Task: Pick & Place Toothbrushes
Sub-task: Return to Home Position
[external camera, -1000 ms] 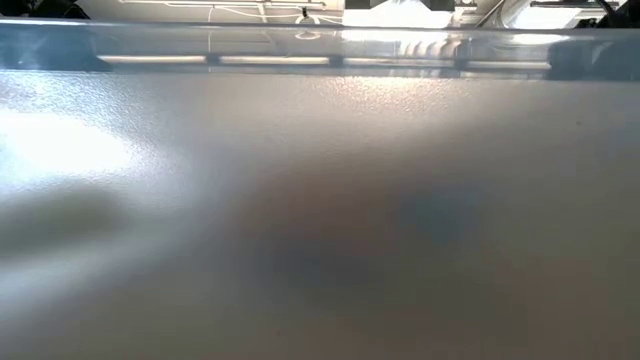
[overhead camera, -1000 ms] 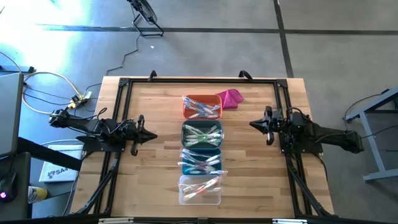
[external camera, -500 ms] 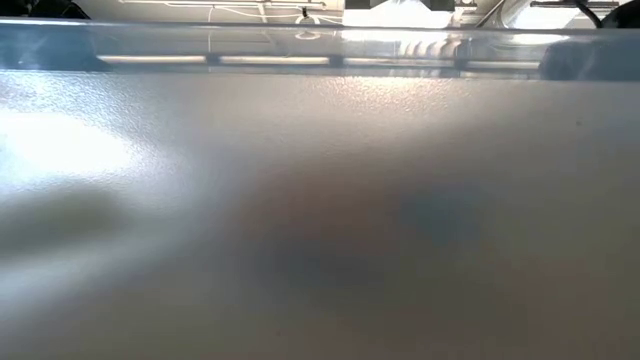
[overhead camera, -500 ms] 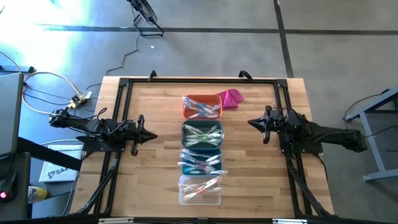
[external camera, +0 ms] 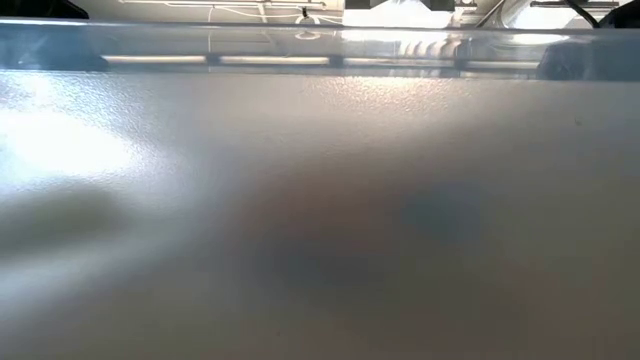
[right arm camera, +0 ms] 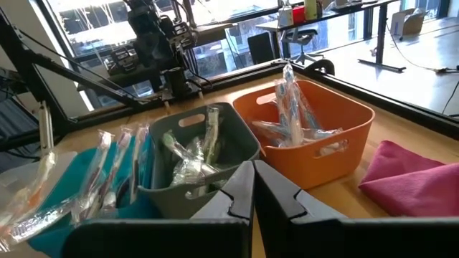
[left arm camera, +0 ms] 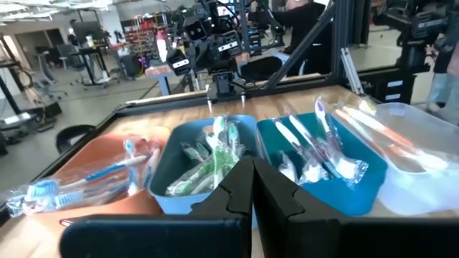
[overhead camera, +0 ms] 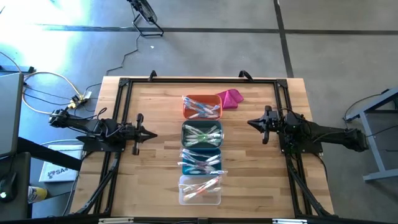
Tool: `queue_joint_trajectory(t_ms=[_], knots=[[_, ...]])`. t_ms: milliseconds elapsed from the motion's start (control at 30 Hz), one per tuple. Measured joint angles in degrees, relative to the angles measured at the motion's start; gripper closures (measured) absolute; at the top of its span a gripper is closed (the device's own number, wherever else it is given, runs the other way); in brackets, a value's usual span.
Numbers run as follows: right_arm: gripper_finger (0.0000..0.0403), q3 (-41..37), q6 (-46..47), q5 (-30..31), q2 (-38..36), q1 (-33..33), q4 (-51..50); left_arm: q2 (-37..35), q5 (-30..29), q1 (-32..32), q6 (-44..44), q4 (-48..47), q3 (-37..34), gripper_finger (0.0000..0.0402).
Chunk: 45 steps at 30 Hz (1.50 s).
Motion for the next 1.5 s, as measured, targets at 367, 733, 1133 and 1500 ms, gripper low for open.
queue_joint_trajectory(t_ms=[367,733,1133,1500], knots=[[0.0400,-0.01,0.33,0.03,0.00,0.00,-0.02,0.02,-0.19,0.00,0.04,0.58,-0.04,0.0401],[0.0400,-0.01,0.37,0.12,0.00,0.00,-0.02,0.00,0.40,0.00,2.10,0.83,-0.08,0.0401],[0.0400,-0.01,0.37,0.16,0.00,0.00,-0.02,2.67,-3.26,0.02,4.78,0.34,0.00,0.0401],[0.0400,-0.03,0.37,0.18,0.00,-0.02,-0.04,2.64,-4.72,0.02,6.03,1.08,0.00,0.0401]])
